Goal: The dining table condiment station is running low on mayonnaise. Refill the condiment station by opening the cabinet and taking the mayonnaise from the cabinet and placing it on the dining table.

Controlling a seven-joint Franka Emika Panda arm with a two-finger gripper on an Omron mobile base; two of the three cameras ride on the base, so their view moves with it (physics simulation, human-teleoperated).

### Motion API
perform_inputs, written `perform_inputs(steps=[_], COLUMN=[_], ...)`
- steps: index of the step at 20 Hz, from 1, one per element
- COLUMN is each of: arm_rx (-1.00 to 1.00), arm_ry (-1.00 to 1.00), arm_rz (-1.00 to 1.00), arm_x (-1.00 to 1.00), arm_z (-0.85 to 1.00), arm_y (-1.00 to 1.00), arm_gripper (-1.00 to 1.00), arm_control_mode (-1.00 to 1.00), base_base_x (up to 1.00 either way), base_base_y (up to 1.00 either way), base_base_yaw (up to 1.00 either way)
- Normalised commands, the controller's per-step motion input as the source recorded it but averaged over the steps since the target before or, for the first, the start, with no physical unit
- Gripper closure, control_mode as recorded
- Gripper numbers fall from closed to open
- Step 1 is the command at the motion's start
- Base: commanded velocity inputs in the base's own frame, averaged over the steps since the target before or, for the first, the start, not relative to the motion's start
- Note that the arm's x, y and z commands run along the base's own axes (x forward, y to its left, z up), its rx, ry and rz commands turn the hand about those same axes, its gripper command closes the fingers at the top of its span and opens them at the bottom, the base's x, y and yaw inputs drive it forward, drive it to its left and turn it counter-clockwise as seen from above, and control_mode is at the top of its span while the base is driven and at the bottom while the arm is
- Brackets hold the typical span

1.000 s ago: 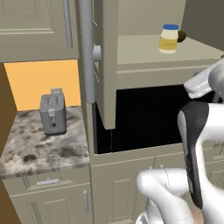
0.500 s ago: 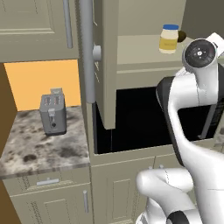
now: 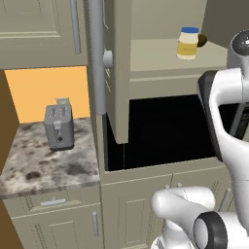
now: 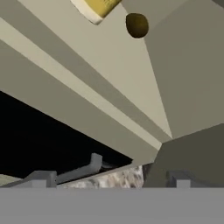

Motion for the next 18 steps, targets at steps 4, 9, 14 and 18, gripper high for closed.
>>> perform_inputs(steps=[4, 9, 14, 18], arm_rx=[0.0, 0.0, 0.0, 0.0], arm_ry=[-0.03, -0.02, 0.01, 0.0], arm_rz=[-0.04, -0.06, -0.02, 0.0], arm_x=[-0.71, -0.64, -0.12, 0.0], arm_z=[0.0, -0.03, -0.17, -0.13], arm_y=[-0.81, -0.76, -0.67, -0.41], arm_gripper=[-1.0, -1.0, -1.0, -1.0], arm_control_mode=[-1.0, -1.0, -1.0, -1.0], base_base_x=[0.0, 0.0, 0.0, 0.0], base_base_y=[0.0, 0.0, 0.0, 0.0], base_base_yaw=[0.0, 0.0, 0.0, 0.0])
